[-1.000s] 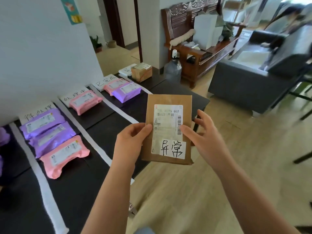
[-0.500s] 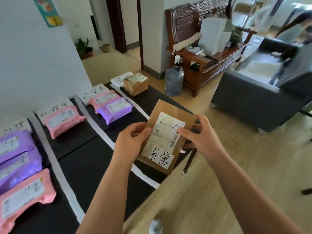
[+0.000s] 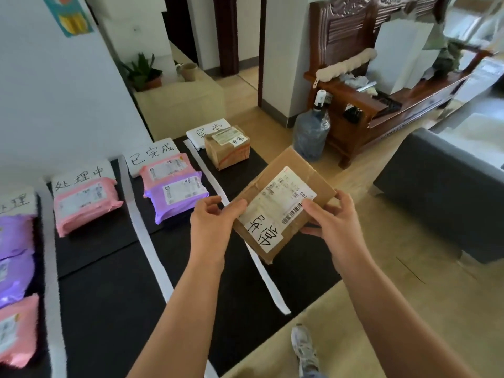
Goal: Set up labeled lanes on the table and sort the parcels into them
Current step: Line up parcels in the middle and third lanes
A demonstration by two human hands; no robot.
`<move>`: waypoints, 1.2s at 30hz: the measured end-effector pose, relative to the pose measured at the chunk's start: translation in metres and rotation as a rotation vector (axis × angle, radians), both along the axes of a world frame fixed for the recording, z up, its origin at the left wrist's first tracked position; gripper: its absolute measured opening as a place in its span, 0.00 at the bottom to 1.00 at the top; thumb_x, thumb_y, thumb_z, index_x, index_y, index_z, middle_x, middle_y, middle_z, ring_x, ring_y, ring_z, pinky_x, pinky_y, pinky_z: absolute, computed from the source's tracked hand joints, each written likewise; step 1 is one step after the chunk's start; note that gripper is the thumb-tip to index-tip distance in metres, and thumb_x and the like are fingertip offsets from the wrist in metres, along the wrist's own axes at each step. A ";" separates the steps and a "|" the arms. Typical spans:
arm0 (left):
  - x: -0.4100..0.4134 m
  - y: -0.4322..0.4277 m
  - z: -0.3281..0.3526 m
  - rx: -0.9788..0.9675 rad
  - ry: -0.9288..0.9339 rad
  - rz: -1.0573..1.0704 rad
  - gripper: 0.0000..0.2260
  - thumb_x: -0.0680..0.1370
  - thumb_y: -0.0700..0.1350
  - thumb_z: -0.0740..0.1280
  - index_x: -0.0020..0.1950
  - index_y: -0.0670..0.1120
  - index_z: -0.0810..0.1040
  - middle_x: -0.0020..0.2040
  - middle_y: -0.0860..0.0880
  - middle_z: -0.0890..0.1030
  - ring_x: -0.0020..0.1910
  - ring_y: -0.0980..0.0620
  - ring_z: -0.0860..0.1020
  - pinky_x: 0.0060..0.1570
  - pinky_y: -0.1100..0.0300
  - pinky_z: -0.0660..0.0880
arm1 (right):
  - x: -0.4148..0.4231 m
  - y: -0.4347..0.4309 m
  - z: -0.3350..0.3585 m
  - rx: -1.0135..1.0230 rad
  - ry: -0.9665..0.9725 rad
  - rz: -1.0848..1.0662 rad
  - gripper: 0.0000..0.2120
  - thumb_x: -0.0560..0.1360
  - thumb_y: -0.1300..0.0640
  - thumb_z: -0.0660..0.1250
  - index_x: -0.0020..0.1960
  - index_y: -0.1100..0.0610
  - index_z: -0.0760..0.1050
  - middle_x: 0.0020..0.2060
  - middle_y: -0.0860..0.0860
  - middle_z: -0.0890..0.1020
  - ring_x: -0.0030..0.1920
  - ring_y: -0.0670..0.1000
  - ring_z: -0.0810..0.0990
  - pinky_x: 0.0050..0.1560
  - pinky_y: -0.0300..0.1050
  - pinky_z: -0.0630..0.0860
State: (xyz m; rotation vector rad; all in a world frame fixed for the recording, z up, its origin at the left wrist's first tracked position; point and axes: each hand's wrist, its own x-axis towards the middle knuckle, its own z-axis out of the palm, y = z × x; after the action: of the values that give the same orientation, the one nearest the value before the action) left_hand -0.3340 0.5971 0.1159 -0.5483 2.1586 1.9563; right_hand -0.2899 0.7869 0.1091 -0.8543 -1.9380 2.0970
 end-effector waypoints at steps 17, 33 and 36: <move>-0.086 0.093 -0.058 0.066 -0.065 0.382 0.24 0.77 0.43 0.71 0.72 0.52 0.71 0.59 0.51 0.82 0.54 0.53 0.82 0.52 0.55 0.81 | -0.163 0.090 -0.063 0.036 -0.186 0.334 0.22 0.77 0.53 0.71 0.66 0.54 0.66 0.50 0.51 0.81 0.49 0.51 0.84 0.49 0.49 0.84; -0.245 0.065 -0.129 -0.315 -0.190 0.136 0.27 0.79 0.39 0.66 0.76 0.50 0.64 0.61 0.49 0.80 0.47 0.56 0.78 0.32 0.65 0.69 | -0.299 0.066 -0.129 0.449 -0.376 0.561 0.21 0.79 0.48 0.65 0.68 0.56 0.67 0.48 0.47 0.78 0.43 0.45 0.77 0.34 0.40 0.70; -0.257 0.060 -0.136 -0.369 -0.202 0.100 0.25 0.80 0.40 0.65 0.77 0.49 0.64 0.65 0.50 0.78 0.49 0.56 0.75 0.32 0.66 0.66 | -0.307 0.060 -0.135 0.459 -0.411 0.599 0.19 0.80 0.49 0.64 0.67 0.56 0.68 0.47 0.47 0.78 0.43 0.45 0.77 0.35 0.41 0.71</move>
State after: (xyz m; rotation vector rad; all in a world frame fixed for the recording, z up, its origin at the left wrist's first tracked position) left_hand -0.5913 0.6568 -0.0200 -0.8850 2.4064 1.4705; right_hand -0.5970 0.8472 -0.0262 -0.6981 -3.0443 1.6581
